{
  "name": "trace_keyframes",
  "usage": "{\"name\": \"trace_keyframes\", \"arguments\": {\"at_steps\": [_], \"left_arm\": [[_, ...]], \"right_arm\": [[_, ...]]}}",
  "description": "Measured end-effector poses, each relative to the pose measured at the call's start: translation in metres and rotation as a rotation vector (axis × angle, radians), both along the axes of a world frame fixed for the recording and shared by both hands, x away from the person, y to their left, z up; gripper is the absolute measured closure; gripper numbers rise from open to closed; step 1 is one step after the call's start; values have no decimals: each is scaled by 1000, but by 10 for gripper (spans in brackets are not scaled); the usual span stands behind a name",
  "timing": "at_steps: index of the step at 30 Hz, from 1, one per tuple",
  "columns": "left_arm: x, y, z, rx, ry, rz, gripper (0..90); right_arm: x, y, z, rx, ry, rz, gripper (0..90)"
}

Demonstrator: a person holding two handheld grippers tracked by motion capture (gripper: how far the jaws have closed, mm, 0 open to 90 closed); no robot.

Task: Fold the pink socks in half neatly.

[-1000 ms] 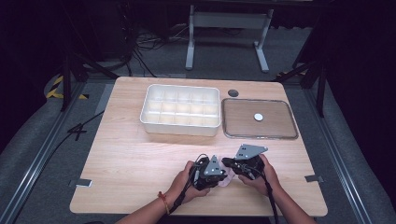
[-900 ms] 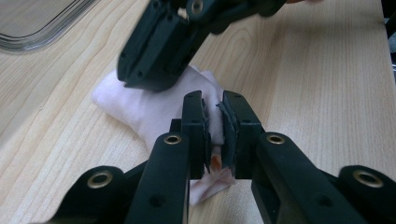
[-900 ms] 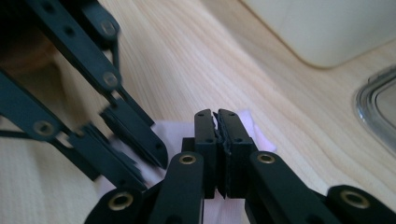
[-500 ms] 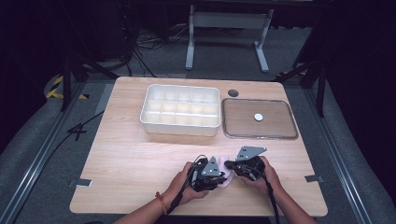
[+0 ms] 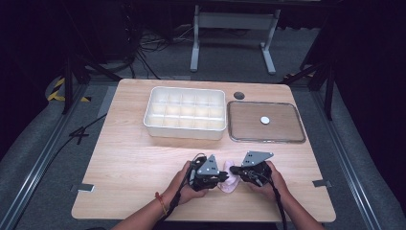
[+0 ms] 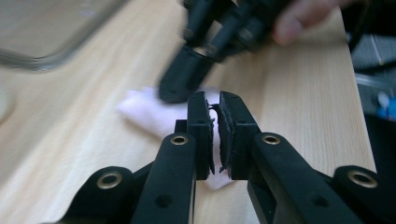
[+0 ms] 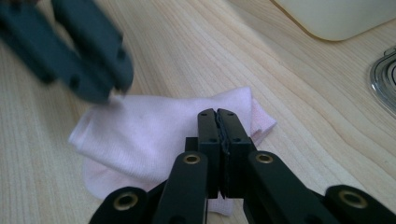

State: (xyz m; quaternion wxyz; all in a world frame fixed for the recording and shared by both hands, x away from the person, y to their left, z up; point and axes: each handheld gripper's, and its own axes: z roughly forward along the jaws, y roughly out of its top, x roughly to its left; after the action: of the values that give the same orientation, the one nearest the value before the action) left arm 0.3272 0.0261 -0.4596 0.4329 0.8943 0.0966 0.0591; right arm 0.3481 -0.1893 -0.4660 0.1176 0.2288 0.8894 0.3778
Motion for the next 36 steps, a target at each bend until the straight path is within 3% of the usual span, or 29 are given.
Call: {"name": "trace_keyframes", "arguments": {"at_steps": [2,5,7,13,18,19,23,27,29,32,34,36], "left_arm": [[-2,-4,-4,16,-6,-18,841],[1,-3,-8,2,42,-8,841],[0,-4,-11,4,51,-17,840],[-4,-8,-13,21,57,-18,845],[-5,-9,-14,18,44,-23,847],[-5,-10,-14,24,40,-24,847],[-5,-9,-14,15,52,-22,848],[-5,-10,-14,13,58,-20,848],[-5,-9,-14,12,61,-16,848],[-5,-9,-15,10,65,-14,848],[-5,-9,-15,10,66,-13,848],[-4,-9,-15,11,65,-13,848]], "right_arm": [[0,0,0,-1,-4,2,893],[0,0,0,3,-1,4,893],[0,0,0,4,2,4,893],[1,0,0,-1,-10,-1,893],[3,-3,1,-29,-39,-45,895],[7,-5,-1,-48,-30,-79,896],[7,-6,6,-31,-51,-78,895],[2,-6,19,35,-88,-55,894],[0,-4,21,69,-91,-15,892],[-2,3,18,58,-79,34,892],[-1,8,10,48,-41,42,891],[1,11,5,15,-40,45,893]]}}
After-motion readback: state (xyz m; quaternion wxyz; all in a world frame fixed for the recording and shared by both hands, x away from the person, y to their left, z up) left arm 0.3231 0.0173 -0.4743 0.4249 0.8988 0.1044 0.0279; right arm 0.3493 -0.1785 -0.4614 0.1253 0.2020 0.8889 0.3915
